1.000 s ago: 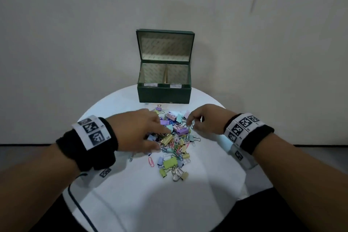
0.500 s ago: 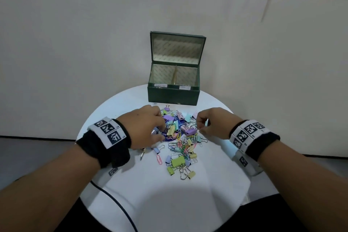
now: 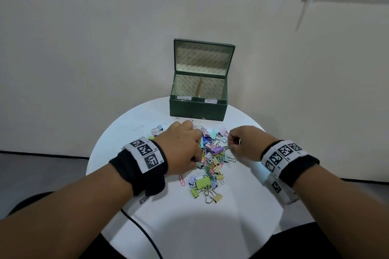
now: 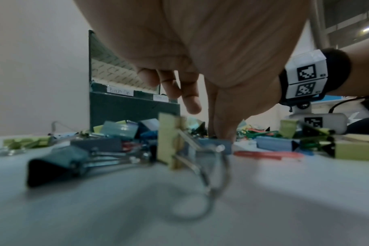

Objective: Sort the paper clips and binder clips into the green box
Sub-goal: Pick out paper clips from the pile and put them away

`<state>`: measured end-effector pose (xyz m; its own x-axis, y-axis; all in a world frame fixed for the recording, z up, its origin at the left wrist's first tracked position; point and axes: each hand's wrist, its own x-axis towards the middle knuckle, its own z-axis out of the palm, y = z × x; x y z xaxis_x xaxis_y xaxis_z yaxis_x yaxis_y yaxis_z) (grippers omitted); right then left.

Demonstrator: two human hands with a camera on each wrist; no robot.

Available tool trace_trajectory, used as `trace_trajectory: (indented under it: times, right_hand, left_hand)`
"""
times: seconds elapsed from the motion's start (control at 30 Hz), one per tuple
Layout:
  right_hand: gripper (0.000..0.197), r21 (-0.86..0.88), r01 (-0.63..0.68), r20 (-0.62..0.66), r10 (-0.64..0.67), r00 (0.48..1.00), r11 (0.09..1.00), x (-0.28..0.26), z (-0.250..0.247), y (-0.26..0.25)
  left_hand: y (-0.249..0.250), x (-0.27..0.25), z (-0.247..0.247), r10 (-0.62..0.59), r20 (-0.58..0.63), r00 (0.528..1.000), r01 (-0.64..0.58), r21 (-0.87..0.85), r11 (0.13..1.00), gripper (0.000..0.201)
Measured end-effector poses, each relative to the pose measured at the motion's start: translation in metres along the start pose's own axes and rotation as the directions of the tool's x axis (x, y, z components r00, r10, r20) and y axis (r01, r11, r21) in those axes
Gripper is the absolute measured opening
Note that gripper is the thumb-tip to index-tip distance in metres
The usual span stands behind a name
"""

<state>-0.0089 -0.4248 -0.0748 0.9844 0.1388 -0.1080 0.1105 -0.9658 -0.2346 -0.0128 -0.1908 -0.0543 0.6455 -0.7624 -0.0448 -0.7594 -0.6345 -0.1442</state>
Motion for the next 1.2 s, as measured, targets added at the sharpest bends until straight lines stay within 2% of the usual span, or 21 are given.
trace_trajectory:
  times: [0.13, 0.33, 0.43, 0.63, 0.67, 0.73, 0.77, 0.83, 0.93, 0.97, 1.07, 1.2]
  right_hand:
    - [0.013, -0.025, 0.015, 0.015, -0.014, 1.0, 1.0, -0.003, 0.0, -0.002]
    - [0.015, 0.115, 0.09, -0.175, -0.069, 0.982, 0.989, -0.008, -0.007, -0.005]
    - [0.02, 0.152, 0.127, -0.119, -0.109, 0.987, 0.98, -0.011, -0.011, -0.01]
    - [0.022, 0.204, 0.209, -0.009, -0.212, 0.977, 0.956, -0.017, -0.012, -0.024]
    - [0.02, 0.205, 0.23, -0.004, -0.234, 0.972, 0.951, -0.019, -0.011, -0.028]
    - [0.017, 0.187, 0.266, 0.003, -0.271, 0.963, 0.946, -0.02, -0.009, -0.034]
    - [0.015, 0.175, 0.29, 0.003, -0.296, 0.955, 0.941, -0.02, -0.007, -0.037]
    - [0.007, 0.126, 0.325, 0.005, -0.328, 0.945, 0.937, -0.02, -0.002, -0.044]
    - [0.028, -0.037, 0.304, 0.054, -0.301, 0.952, 0.952, -0.014, 0.004, -0.051]
    - [0.028, -0.07, 0.299, 0.059, -0.296, 0.954, 0.952, -0.012, 0.005, -0.052]
    - [0.009, -0.06, 0.325, 0.052, -0.322, 0.945, 0.944, -0.008, 0.005, -0.052]
    - [0.012, 0.01, 0.289, 0.017, -0.29, 0.957, 0.957, -0.004, -0.001, -0.047]
  left_hand:
    - [0.002, -0.001, 0.005, 0.001, -0.005, 1.0, -0.001, 0.011, 1.0, 0.02]
    - [-0.005, -0.003, -0.002, -0.12, 0.019, 0.993, 0.121, -0.048, 0.991, 0.019]
    - [-0.005, -0.006, -0.005, -0.177, 0.048, 0.983, 0.182, -0.153, 0.971, 0.011]
    - [-0.003, -0.009, -0.007, -0.203, 0.022, 0.979, 0.202, -0.238, 0.95, 0.006]
    - [-0.003, -0.009, -0.007, -0.205, 0.027, 0.978, 0.205, -0.255, 0.945, 0.011]
    - [-0.003, -0.009, -0.008, -0.167, 0.055, 0.984, 0.175, -0.25, 0.952, 0.036]
    - [-0.002, -0.008, -0.009, -0.153, 0.094, 0.984, 0.171, -0.232, 0.958, 0.039]
    - [0.0, -0.006, -0.012, -0.133, 0.162, 0.978, 0.166, -0.213, 0.963, 0.028]
    - [0.003, -0.004, -0.012, -0.125, 0.184, 0.975, 0.166, -0.225, 0.96, 0.016]
    - [0.003, -0.005, -0.011, -0.126, 0.181, 0.975, 0.168, -0.239, 0.956, 0.016]
    - [0.001, -0.011, -0.005, -0.127, 0.182, 0.975, 0.173, -0.267, 0.948, 0.015]
    - [-0.002, -0.018, -0.003, -0.088, 0.231, 0.969, 0.137, -0.207, 0.969, 0.036]
